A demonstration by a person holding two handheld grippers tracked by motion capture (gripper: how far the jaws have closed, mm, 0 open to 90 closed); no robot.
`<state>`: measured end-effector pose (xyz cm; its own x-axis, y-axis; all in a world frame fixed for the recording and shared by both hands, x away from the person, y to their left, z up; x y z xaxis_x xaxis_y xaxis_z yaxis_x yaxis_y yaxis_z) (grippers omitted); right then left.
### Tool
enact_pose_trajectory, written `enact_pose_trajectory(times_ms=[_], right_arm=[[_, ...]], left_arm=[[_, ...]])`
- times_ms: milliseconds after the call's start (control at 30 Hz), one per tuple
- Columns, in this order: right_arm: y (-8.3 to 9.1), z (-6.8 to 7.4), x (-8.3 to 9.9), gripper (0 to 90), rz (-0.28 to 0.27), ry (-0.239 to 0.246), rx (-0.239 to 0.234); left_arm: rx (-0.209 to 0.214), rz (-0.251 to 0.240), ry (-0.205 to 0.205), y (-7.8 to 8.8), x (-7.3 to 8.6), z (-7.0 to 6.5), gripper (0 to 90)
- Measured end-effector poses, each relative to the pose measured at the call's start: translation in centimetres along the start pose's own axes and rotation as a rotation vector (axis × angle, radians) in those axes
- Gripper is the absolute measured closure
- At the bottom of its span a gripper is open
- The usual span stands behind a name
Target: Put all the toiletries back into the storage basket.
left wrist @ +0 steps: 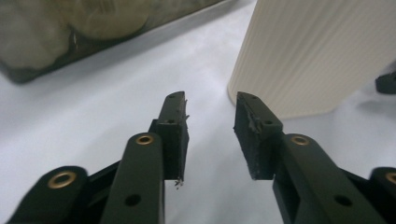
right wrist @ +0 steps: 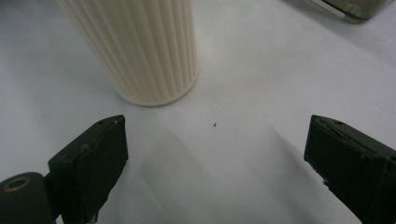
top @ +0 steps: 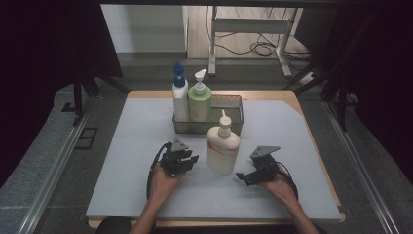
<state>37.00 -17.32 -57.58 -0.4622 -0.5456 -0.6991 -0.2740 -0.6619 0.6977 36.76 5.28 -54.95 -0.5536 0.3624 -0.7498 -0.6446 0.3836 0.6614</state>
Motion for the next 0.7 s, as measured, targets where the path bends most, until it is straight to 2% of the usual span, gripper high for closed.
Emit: enact_pose_trajectory(times_ms=[233, 467, 700], right_arm=[[0.6, 0.6, -0.3, 1.6, -0.018, 0.045, -0.031], [1.3, 1.0, -0.8, 0.0, -0.045, 0.042, -0.050], [1.8, 1.9, -1.9, 0.0, -0.093, 0.041, -0.106]], left_arm=[[-0.005, 0.016, 0.037, 1.2, 1.8, 0.2, 52.0], [-0.026, 0.047, 0.026, 1.8, 3.7, 0.0, 41.2], [-0.035, 0.083, 0.026, 2.4, 5.6, -0.5, 30.6]])
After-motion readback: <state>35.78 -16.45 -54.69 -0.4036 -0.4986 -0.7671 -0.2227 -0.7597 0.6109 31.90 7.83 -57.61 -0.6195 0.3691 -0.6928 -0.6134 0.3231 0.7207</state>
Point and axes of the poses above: each handheld gripper's, and its own axes: y roughly backward along the jaws, x roughly out of its underside, z roughly to its left, the point moved 9 cm from there along -y, roughly forward along the jaws, and after that the axes turned 11 degrees about -x, right-handed, at the moved point
